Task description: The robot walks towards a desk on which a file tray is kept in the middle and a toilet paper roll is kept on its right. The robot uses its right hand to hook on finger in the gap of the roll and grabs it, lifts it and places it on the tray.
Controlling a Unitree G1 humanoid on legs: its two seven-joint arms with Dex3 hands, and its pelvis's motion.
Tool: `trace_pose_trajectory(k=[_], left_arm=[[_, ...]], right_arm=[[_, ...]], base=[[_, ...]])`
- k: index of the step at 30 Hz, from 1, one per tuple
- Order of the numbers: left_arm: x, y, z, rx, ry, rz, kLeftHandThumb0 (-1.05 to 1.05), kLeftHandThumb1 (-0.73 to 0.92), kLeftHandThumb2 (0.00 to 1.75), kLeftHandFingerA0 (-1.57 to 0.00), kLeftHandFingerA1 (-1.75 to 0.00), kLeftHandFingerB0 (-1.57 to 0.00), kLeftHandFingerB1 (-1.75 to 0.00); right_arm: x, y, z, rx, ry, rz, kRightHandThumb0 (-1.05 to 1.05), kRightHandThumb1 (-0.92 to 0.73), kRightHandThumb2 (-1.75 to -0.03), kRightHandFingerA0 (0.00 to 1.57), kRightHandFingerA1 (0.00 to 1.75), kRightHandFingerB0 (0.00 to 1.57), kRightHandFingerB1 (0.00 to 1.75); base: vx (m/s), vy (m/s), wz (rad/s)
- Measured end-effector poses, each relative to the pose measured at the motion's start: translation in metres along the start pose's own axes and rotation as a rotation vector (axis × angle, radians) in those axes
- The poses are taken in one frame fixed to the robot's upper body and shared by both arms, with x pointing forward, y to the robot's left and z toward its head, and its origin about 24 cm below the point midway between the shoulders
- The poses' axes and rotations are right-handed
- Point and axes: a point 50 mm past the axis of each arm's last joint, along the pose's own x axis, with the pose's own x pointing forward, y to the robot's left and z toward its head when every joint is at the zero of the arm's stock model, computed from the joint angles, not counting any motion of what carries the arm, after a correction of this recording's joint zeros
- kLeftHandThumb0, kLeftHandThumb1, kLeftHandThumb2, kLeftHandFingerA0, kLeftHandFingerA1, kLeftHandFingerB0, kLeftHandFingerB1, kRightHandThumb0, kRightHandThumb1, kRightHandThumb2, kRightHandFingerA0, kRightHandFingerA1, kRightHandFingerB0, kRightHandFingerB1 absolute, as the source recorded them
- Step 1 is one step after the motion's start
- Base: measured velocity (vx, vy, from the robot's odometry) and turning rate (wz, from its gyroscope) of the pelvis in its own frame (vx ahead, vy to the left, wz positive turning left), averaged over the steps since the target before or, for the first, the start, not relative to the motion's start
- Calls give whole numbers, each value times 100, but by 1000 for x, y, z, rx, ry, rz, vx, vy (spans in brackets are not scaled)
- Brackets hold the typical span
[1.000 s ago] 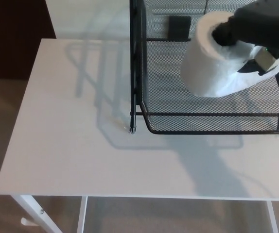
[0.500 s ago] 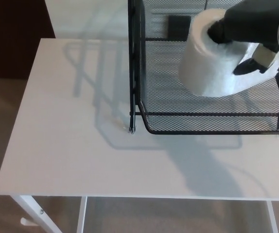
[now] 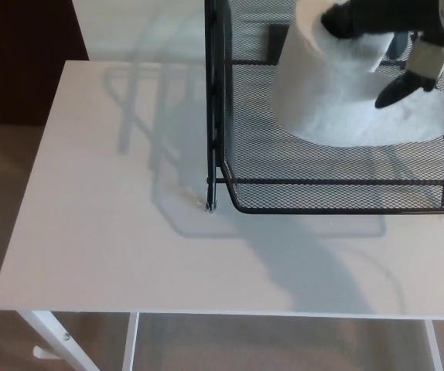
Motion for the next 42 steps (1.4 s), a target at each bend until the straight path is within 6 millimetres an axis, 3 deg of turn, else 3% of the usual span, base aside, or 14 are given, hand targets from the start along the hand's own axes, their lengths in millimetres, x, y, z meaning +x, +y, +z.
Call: trace_pose_trajectory(k=[2,3,7,9,18,22,25,28,31,32,34,35,41,42], left_arm=[[0,0,0,5,1,-2,-82,92,70,-38,-69,-28,-58],[0,-1,0,8,1,-3,-83,92,73,-38,-69,-27,-58],[0,-2,-1,14,4,-6,-75,92,73,-40,-52,-27,-41],[2,-3,2,14,5,-7,-74,92,73,-38,-51,-26,-40],[10,-10,13,22,17,-9,-75,92,73,-39,-53,-25,-39],[11,-10,14,25,25,-7,-78,92,74,-40,-52,-28,-40],[11,-10,11,34,38,-6,-75,92,75,-41,-49,-29,-38],[11,-10,10,46,46,-4,-74,92,74,-44,-53,-30,-41],[11,-10,9,54,51,-2,-75,92,73,-44,-51,-30,-39],[11,-10,9,56,53,-1,-75,92,72,-43,-53,-30,-39],[11,-10,8,56,57,2,-75,92,73,-41,-51,-30,-39],[11,-10,7,56,60,5,-75,92,74,-40,-49,-29,-38],[10,-7,7,70,62,12,-74,92,72,-40,-51,-31,-39],[10,-6,7,74,61,15,-73,92,75,-39,-49,-30,-39]], right_arm=[[-1,-5,0,9,5,14,-61,-50,-56,43,57,32,31],[-2,-9,-1,15,10,24,-72,-41,-82,33,59,20,42],[-7,-22,-5,31,33,54,-67,-43,-80,30,57,15,41],[-9,-27,-8,41,46,69,-66,-60,-59,42,52,26,29],[-27,-63,-17,100,103,128,-64,-64,-60,50,68,54,36],[-29,-66,-16,110,107,180,-70,-62,-60,34,48,46,34],[-28,-63,-14,112,102,229,-79,-62,-59,47,69,22,31],[-28,-61,-13,107,99,275,-88,-60,-58,25,68,1,31],[-27,-58,-12,108,101,323,-81,-51,-58,14,60,0,25],[-27,-56,-12,114,104,345,-83,-45,-86,21,62,3,14],[-27,-54,-11,125,105,376,-89,-51,-92,22,59,5,18],[-27,-53,-11,127,101,394,-85,-59,-59,30,67,11,33],[-28,-49,-5,154,62,483,-84,-58,-58,5,51,11,33],[-28,-49,-4,158,53,494,-84,-49,-90,4,52,0,38]], base=[[0,0,0],[0,0,0],[0,0,0],[0,0,0],[0,0,0],[0,0,0],[0,0,0],[0,0,0],[0,0,0],[0,0,0],[0,0,0],[0,0,0],[0,0,0],[0,0,0]])
